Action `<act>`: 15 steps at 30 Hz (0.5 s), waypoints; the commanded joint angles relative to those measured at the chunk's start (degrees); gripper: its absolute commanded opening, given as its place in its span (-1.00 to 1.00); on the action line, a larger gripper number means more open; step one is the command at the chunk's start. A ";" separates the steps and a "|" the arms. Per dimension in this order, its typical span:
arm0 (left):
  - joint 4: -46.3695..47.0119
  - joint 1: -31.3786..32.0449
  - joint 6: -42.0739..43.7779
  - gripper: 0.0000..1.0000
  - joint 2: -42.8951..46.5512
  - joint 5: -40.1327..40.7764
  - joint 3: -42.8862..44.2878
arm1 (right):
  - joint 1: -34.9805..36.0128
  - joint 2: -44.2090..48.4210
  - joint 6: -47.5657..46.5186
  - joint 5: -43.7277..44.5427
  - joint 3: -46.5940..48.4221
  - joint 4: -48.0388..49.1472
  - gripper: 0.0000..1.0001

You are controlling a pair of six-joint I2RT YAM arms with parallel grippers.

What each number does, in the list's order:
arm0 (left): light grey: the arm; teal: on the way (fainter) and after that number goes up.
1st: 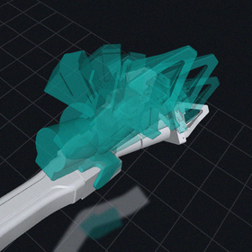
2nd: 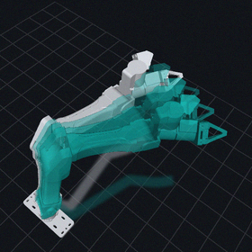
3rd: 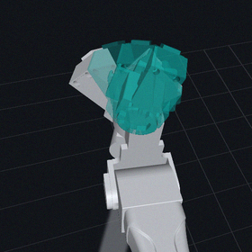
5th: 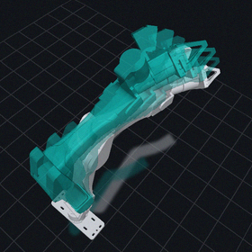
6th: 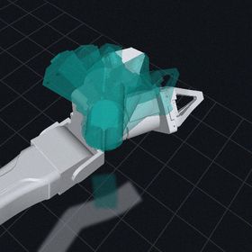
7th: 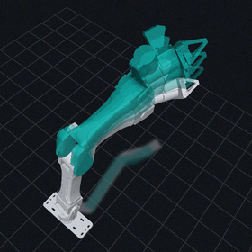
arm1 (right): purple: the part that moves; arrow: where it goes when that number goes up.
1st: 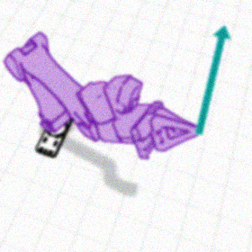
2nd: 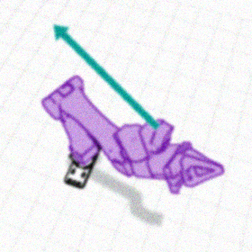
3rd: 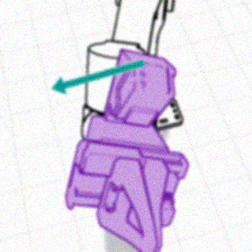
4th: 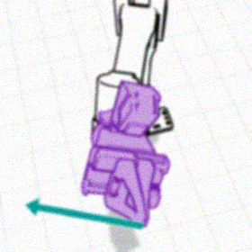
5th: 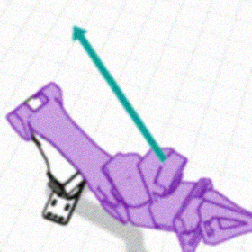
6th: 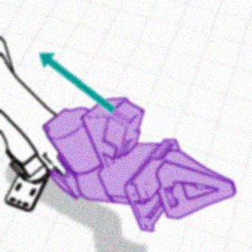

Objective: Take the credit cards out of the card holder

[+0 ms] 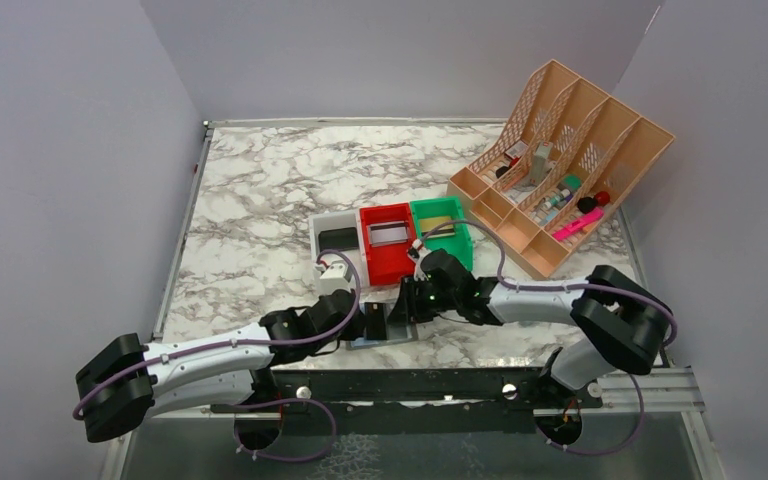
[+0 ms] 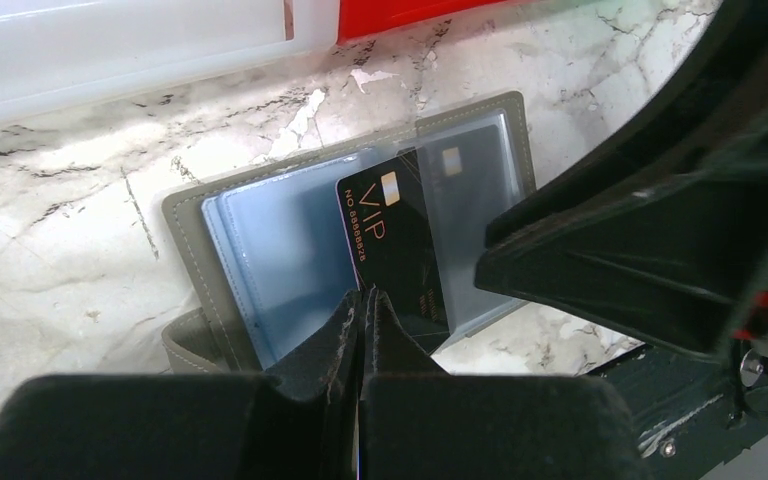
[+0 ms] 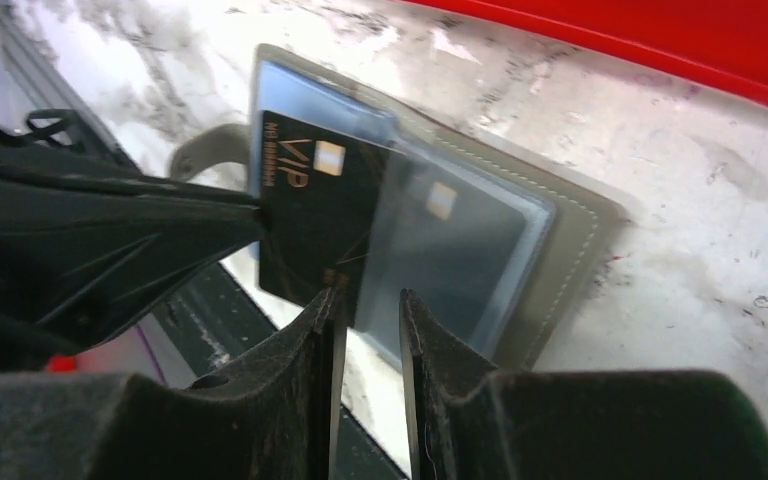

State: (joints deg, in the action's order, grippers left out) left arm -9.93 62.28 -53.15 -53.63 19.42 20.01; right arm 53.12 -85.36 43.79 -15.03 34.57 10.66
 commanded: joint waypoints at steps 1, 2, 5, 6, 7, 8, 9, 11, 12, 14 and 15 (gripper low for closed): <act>2.90 0.21 -0.38 -1.00 1.00 -0.09 -1.03 | 0.39 -4.72 0.85 -1.77 1.39 2.43 -0.37; 3.76 0.21 -0.31 -0.98 0.85 -0.50 -1.39 | 0.35 -5.67 0.86 -2.03 1.66 2.49 -0.37; 6.31 0.21 -0.53 -0.91 0.26 -1.79 -2.29 | 0.36 -7.09 1.54 -2.09 1.86 2.76 -0.38; 7.14 0.16 -0.67 -0.87 0.07 -2.24 -2.51 | 0.33 -7.30 1.90 -1.95 1.82 2.67 -0.39; 7.93 0.20 -0.77 -0.83 -0.24 -2.73 -2.71 | 0.37 -7.42 1.99 -1.72 1.80 2.63 -0.40; 8.63 0.21 -0.81 -0.80 -0.55 -3.11 -2.89 | 0.38 -7.45 2.21 -1.48 1.86 2.43 -0.41; 9.01 0.21 -0.84 -0.77 -0.80 -3.42 -2.95 | 0.38 -7.45 2.36 -1.23 1.84 2.07 -0.42; 9.49 0.21 -0.98 -0.71 -1.30 -3.87 -3.00 | 0.40 -7.36 2.53 -0.91 1.82 1.69 -0.44; 9.94 0.16 -1.04 -0.69 -1.38 -4.13 -3.07 | 0.36 -7.35 2.59 -0.93 1.73 1.73 -0.45; 10.86 0.21 -1.08 -0.65 -1.68 -4.65 -3.30 | 0.39 -7.42 2.60 -0.97 1.68 1.75 -0.46; 11.35 0.21 -1.08 -0.65 -1.81 -4.98 -3.43 | 0.38 -7.57 2.57 -1.05 1.78 1.80 -0.46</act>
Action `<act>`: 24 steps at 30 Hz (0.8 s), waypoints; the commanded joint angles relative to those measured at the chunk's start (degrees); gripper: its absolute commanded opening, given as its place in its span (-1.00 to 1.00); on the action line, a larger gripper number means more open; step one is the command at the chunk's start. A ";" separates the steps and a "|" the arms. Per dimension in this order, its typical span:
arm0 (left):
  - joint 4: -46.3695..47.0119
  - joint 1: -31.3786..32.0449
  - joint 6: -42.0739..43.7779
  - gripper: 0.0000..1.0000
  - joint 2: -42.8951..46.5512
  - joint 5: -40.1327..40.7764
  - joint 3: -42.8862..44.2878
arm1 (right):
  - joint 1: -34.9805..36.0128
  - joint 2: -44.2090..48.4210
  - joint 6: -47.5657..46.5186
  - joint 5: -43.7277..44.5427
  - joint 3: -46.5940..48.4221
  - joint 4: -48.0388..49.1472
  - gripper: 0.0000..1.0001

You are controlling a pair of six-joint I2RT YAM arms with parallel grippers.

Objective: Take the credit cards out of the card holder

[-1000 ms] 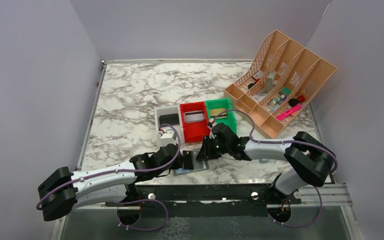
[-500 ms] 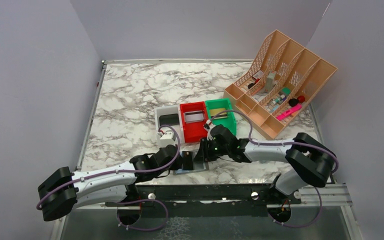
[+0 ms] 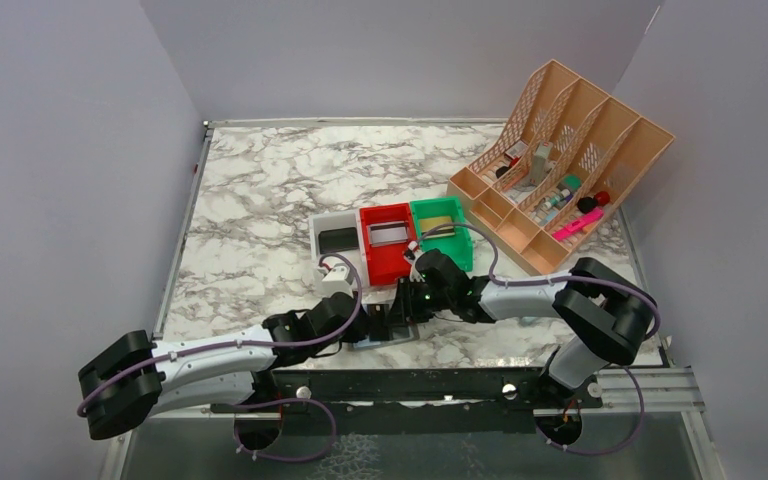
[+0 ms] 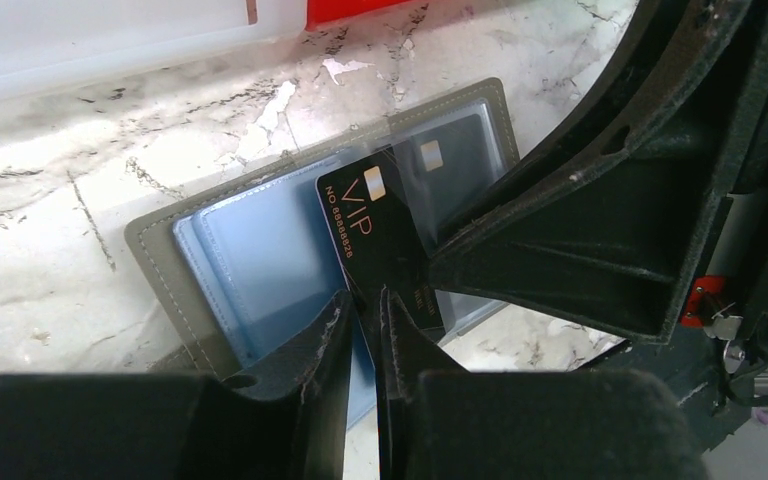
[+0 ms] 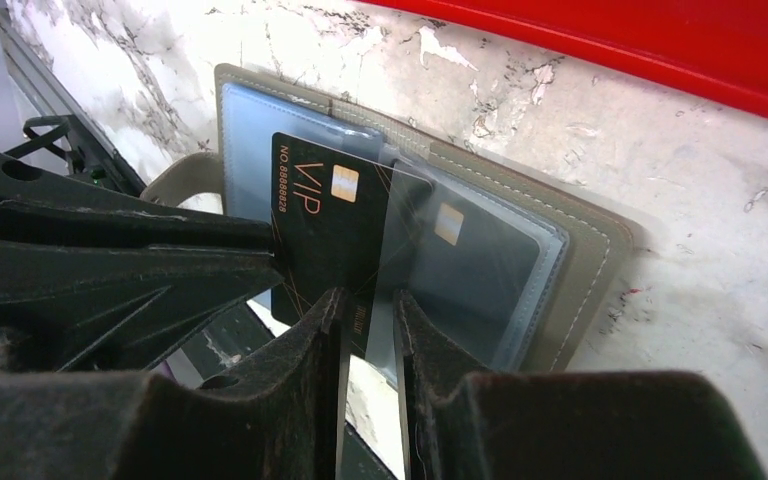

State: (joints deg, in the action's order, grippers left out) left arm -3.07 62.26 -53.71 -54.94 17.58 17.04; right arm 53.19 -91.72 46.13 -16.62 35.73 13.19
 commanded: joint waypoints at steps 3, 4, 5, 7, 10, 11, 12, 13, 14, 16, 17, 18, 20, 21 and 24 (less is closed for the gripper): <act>5.44 0.23 -0.69 -0.64 -0.69 -3.96 -0.60 | 0.30 -1.58 0.10 0.34 0.80 -0.86 -0.47; 5.83 0.23 -0.61 -0.63 -0.70 -4.22 -0.67 | 0.31 -1.61 0.10 0.29 0.83 -0.83 -0.47; 6.25 0.23 -0.54 -0.60 -0.77 -4.55 -0.75 | 0.29 -1.81 0.10 0.28 0.85 -0.76 -0.48; 6.83 0.23 -0.70 -0.49 -0.83 -4.83 -0.94 | 0.27 -2.00 0.03 0.20 0.86 -0.74 -0.48; 7.48 0.23 -0.83 -0.48 -1.04 -5.09 -1.19 | 0.25 -1.97 0.08 0.27 0.92 -0.80 -0.48; 7.81 0.14 -0.86 -0.48 -1.21 -5.37 -1.26 | 0.28 -1.89 0.11 0.27 0.85 -0.75 -0.48; 8.24 0.14 -0.91 -0.47 -1.34 -5.62 -1.30 | 0.26 -1.74 0.10 0.21 0.90 -0.68 -0.48; 8.72 0.10 -0.99 -0.46 -1.64 -6.00 -1.38 | 0.25 -1.78 0.08 0.19 0.91 -0.56 -0.48; 9.13 0.14 -1.04 -0.46 -1.89 -6.31 -1.47 | 0.25 -1.77 0.10 0.19 0.85 -0.67 -0.48; 10.30 0.14 -1.21 -0.46 -2.47 -6.99 -1.48 | 0.25 -1.79 0.02 0.12 0.84 -0.66 -0.49; 10.91 0.14 -1.26 -0.46 -2.80 -7.29 -1.56 | 0.25 -1.78 -0.01 0.10 0.86 -0.65 -0.48; 11.30 0.12 -1.41 -0.46 -3.08 -7.44 -1.64 | 0.29 -1.79 0.01 0.03 0.81 -0.65 -0.49; 11.42 0.14 -1.81 -0.46 -3.24 -7.29 -1.68 | 0.25 -1.71 0.01 0.10 0.77 -0.71 -0.49; 11.04 0.14 -2.14 -0.46 -3.29 -6.93 -1.66 | 0.23 -1.58 -0.03 0.14 0.81 -0.79 -0.49; 7.20 0.08 -4.07 -0.43 -3.64 -4.33 -1.32 | 0.25 -1.69 0.05 0.78 0.93 -1.49 -0.49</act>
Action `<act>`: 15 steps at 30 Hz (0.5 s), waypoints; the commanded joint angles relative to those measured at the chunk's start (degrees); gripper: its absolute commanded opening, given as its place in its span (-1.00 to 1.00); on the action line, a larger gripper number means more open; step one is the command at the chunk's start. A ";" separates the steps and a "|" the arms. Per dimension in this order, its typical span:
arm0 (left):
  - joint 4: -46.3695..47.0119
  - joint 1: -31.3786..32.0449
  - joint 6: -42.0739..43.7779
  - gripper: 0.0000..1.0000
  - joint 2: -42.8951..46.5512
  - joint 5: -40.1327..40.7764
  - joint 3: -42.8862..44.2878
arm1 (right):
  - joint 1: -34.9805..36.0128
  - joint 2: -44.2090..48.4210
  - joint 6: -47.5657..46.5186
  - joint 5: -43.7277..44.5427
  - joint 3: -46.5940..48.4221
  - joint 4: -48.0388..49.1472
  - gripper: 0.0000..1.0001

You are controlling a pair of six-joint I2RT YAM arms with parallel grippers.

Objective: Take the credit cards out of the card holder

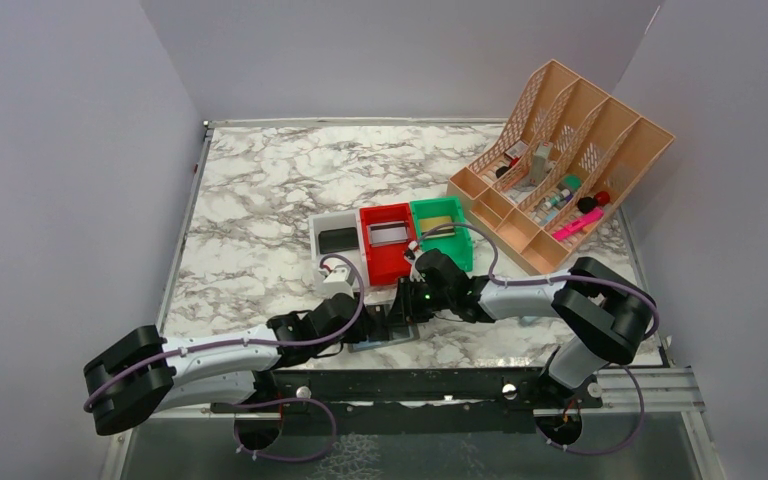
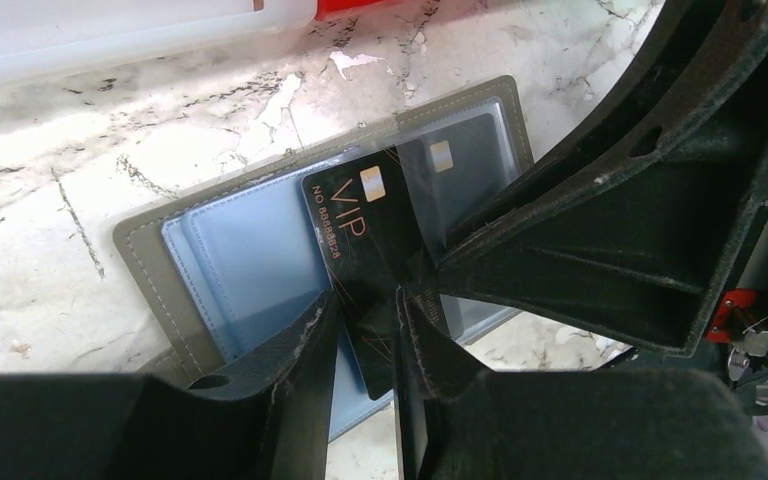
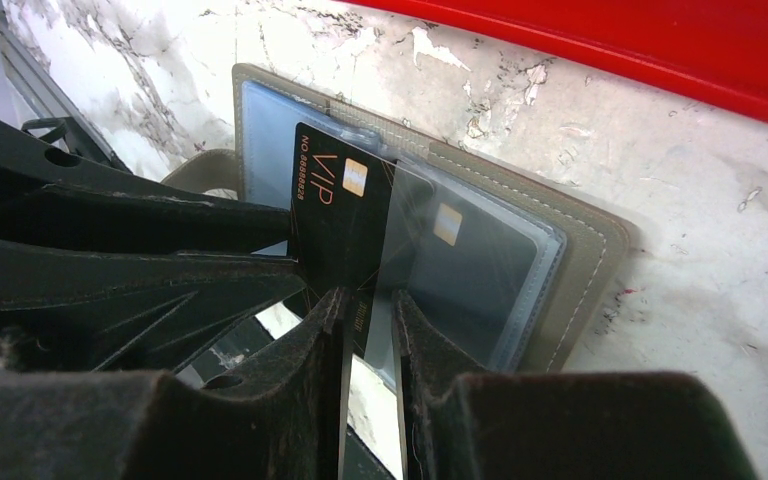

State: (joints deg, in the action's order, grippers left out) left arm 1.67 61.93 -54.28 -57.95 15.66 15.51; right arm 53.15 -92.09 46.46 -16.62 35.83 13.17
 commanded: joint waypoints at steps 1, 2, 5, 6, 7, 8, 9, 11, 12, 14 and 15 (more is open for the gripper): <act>1.15 0.39 -4.15 -0.41 -0.71 -1.46 0.24 | 0.29 -1.43 -0.30 1.06 0.99 -1.87 -0.50; 0.20 0.38 -4.72 -0.38 -0.83 -0.71 0.23 | 0.29 -1.62 -0.20 1.52 1.20 -2.36 -0.50; -2.23 0.34 -6.14 -0.30 -0.85 1.51 -0.33 | 0.29 -1.78 -0.06 2.60 1.57 -3.88 -0.53; -2.87 0.38 -6.51 -0.28 -0.79 1.98 -0.50 | 0.30 -1.84 -0.02 2.91 1.60 -4.20 -0.54; -3.34 0.38 -6.62 -0.27 -0.70 2.41 -0.70 | 0.27 -1.86 -0.01 3.17 1.64 -4.48 -0.54; -3.78 0.38 -6.76 -0.27 -0.62 2.76 -0.91 | 0.29 -1.84 -0.10 3.32 1.76 -4.62 -0.54; -4.12 0.38 -6.86 -0.27 -0.50 3.06 -1.03 | 0.29 -1.77 -0.08 3.35 1.78 -4.68 -0.54; -4.53 0.38 -7.30 -0.26 -0.18 3.39 -1.38 | 0.29 -1.85 -0.08 3.35 1.70 -4.69 -0.55; -4.52 0.34 -7.44 -0.25 -0.07 3.53 -1.56 | 0.29 -1.88 -0.07 3.35 1.73 -4.65 -0.55; -4.78 0.38 -7.59 -0.23 0.08 3.96 -1.86 | 0.29 -2.01 -0.07 3.35 1.74 -4.67 -0.55; -4.82 0.36 -7.61 -0.23 0.12 4.02 -2.09 | 0.29 -2.02 -0.08 3.35 1.78 -4.69 -0.55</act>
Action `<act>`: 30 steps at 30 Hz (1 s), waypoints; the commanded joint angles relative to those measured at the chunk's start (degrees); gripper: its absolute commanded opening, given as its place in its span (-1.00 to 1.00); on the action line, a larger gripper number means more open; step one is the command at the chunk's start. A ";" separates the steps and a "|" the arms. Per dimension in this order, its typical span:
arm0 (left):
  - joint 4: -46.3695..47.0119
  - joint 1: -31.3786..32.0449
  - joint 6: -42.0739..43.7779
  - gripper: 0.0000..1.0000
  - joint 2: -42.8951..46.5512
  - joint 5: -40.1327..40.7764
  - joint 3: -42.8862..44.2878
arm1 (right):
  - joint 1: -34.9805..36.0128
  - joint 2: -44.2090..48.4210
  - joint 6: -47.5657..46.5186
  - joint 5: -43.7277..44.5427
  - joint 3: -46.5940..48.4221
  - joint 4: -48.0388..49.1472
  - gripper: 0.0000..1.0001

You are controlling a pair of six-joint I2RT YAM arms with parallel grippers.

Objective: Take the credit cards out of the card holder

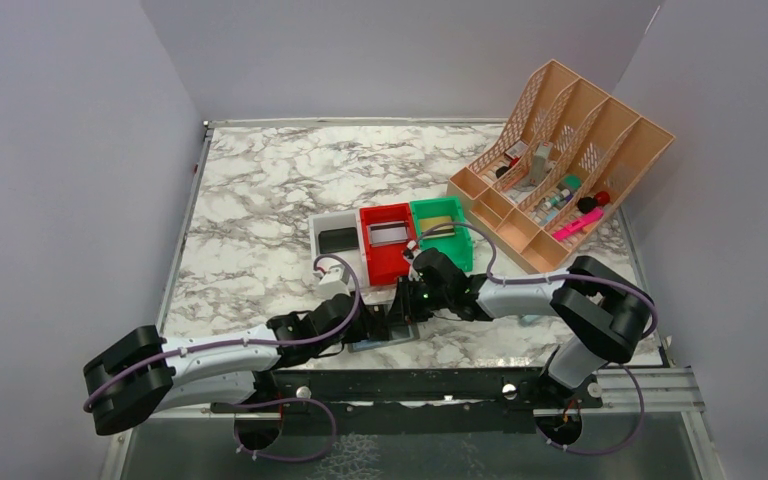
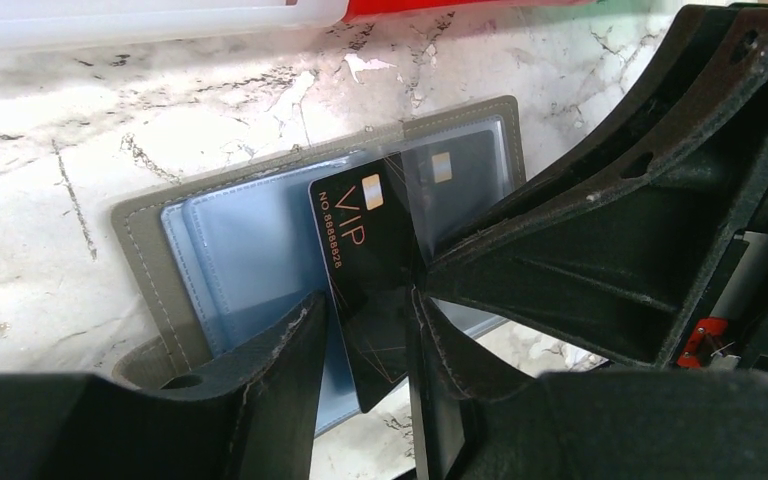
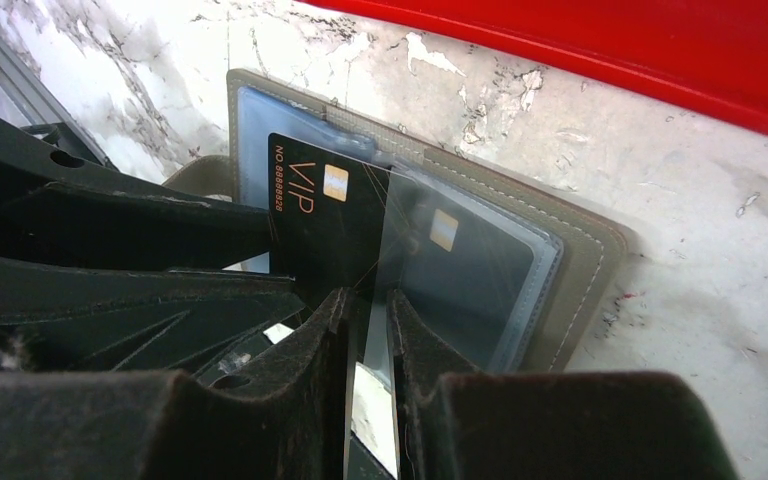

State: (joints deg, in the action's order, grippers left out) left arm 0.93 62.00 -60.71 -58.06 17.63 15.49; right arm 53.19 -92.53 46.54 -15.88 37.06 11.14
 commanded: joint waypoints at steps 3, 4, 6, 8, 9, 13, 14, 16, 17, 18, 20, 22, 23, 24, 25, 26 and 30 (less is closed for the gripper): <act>-1.43 0.33 -0.39 -0.24 0.10 0.79 -2.93 | 0.25 -1.60 -0.16 2.48 0.56 -2.56 -0.56; 0.44 0.32 0.13 -0.26 0.07 -0.31 -3.42 | 0.25 -1.64 -0.18 2.44 0.59 -2.49 -0.56; 4.97 0.32 1.18 -0.32 -0.37 -2.68 -4.21 | 0.25 -1.73 -0.15 2.35 0.58 -2.41 -0.56; 7.91 0.36 1.78 -0.43 -0.86 -4.21 -4.43 | 0.25 -1.77 -0.14 2.34 0.56 -2.36 -0.56; 8.37 0.32 1.97 -0.50 -1.10 -4.60 -4.25 | 0.25 -1.78 -0.14 2.34 0.51 -2.43 -0.57; 8.34 0.32 3.65 -0.73 -1.29 -4.97 -3.11 | 0.25 -1.37 -0.27 2.34 0.38 -2.26 -0.57; 7.67 0.35 3.87 -0.80 -1.08 -4.93 -2.74 | 0.25 -1.20 -0.25 2.34 0.33 -2.16 -0.57; 5.67 0.32 4.16 -0.95 -0.14 -4.24 -2.05 | 0.25 -0.55 -0.40 2.45 0.03 -1.93 -0.57; 4.58 0.32 4.31 -1.00 0.68 -3.66 -1.85 | 0.25 -0.06 -0.40 2.70 -0.16 -1.75 -0.57; 3.07 0.32 4.36 -1.00 1.61 -2.90 -1.60 | 0.25 0.50 -0.48 3.00 -0.43 -1.68 -0.56; -0.46 0.32 4.44 -1.00 4.07 -1.07 -1.11 | 0.25 2.22 -0.57 3.93 -1.19 -1.63 -0.53; -4.75 0.32 4.73 -1.00 7.18 1.07 -0.36 | 0.25 4.03 -0.45 5.24 -2.12 -1.62 -0.50; -6.99 0.32 4.97 -1.00 8.75 2.17 0.23 | 0.25 4.68 -0.35 6.01 -2.50 -1.99 -0.49; -9.31 0.32 4.98 -1.00 10.43 3.16 0.77 | 0.25 5.25 -0.24 6.70 -2.66 -2.64 -0.48; -11.21 0.32 5.06 -1.00 11.89 4.11 1.38 | 0.25 5.58 -0.29 7.40 -2.67 -3.28 -0.48; -12.80 0.32 5.27 -1.00 13.50 4.78 1.79 | 0.25 5.87 -0.38 7.85 -2.58 -3.91 -0.48; -15.18 0.32 6.79 -1.00 18.76 5.16 2.81 | 0.25 8.74 -0.88 6.33 -3.04 -2.72 -0.48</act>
State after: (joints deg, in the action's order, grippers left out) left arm -8.01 62.00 -56.27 -43.66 19.64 15.86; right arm 53.19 -87.29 46.46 -11.11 35.11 8.80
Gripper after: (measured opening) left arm 0.012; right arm 0.260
